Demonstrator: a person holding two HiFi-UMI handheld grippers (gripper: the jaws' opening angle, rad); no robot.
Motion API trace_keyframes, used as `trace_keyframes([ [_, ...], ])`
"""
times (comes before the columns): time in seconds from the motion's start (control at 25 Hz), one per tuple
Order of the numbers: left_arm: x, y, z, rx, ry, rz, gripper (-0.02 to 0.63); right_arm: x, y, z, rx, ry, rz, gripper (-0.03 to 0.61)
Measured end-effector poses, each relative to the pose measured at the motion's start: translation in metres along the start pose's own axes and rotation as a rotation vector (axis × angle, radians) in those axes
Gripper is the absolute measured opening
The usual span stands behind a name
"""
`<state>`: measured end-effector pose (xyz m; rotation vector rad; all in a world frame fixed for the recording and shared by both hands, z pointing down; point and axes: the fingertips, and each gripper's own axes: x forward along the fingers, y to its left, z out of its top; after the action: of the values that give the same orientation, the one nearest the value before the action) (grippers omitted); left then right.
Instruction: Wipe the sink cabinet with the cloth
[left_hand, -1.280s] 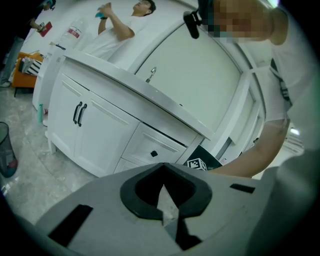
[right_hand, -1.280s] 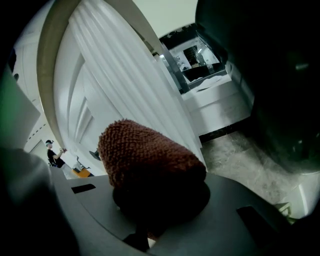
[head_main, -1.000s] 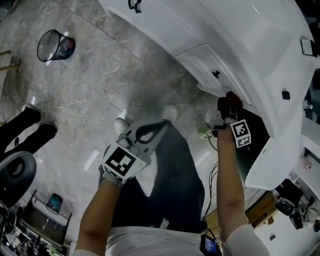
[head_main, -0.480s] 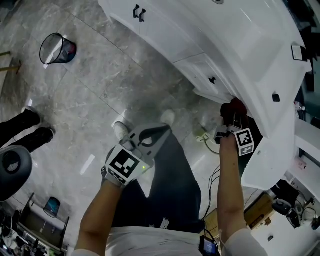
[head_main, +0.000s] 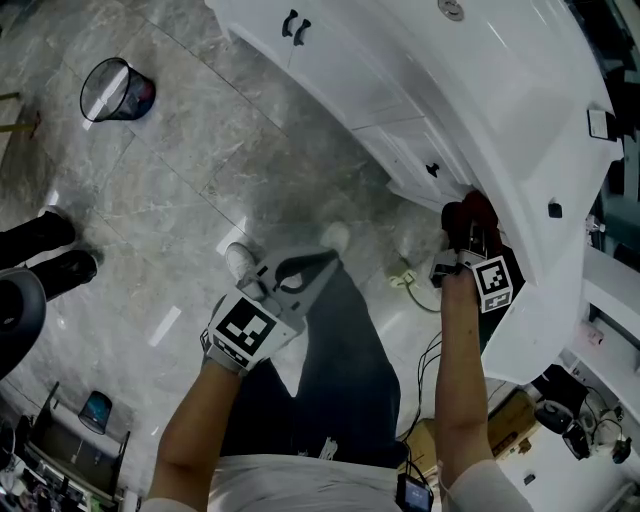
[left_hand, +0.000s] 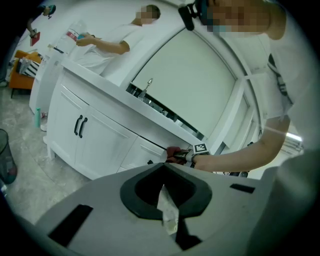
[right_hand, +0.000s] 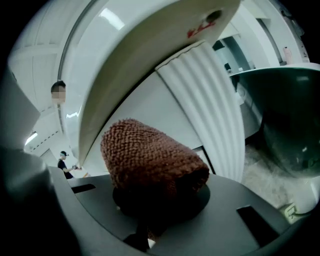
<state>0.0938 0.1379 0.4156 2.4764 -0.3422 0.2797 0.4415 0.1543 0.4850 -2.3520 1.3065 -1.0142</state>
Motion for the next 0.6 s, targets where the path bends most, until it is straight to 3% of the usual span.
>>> trace_keyframes([
  [0.6, -0.027, 0.035, 0.000, -0.050, -0.056, 0.091, 0.012, 0.059, 0.099, -0.039, -0.034, 0.096, 0.161, 0.048],
])
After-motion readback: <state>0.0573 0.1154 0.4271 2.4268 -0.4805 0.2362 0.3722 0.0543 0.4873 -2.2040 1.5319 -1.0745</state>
